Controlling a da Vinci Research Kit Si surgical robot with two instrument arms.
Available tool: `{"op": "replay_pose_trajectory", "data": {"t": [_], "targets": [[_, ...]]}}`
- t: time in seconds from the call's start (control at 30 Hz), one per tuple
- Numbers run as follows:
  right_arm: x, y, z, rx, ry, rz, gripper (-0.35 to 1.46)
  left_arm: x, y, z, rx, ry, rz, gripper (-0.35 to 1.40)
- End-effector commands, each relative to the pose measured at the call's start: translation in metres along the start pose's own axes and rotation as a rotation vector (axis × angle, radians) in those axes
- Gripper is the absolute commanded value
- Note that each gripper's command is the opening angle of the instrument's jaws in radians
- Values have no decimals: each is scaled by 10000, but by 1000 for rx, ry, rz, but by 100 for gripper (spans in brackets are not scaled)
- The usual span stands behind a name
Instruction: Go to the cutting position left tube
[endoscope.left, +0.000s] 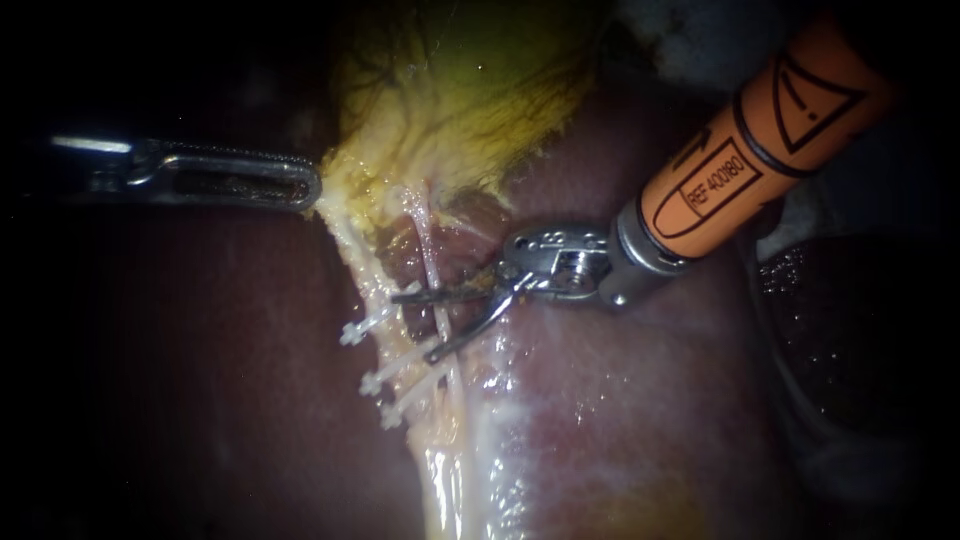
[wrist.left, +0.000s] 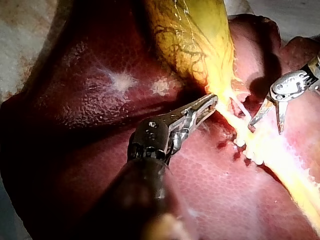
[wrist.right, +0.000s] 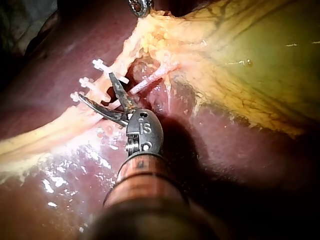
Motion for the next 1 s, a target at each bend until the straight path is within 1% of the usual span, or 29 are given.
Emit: {"op": "replay_pose_trajectory", "data": {"t": [0.03,0.17,0.23,0.27,0.37,0.43,0.47,0.53,0.73,1.0], "targets": [[-1,-1,1,0,-1,7,96,0,0,0,0,0,0,-35],[-8,0,5,-2,-6,50,94,0,0,0,0,0,0,-35],[-12,1,7,2,-9,119,94,0,0,0,0,0,0,-35],[-13,2,8,1,-9,136,94,0,0,0,0,0,0,-35],[-15,7,10,16,-18,205,94,0,0,0,0,0,0,-35],[-17,12,10,50,-36,254,96,0,0,0,0,0,0,-35],[-18,14,11,60,-46,262,96,0,0,0,0,0,0,-35],[-22,19,12,65,-53,292,97,0,0,0,0,0,0,-35],[-33,28,17,81,-74,333,97,0,0,0,0,0,0,-35],[-37,42,17,78,-76,349,99,0,0,1,-1,0,0,-35]]}}
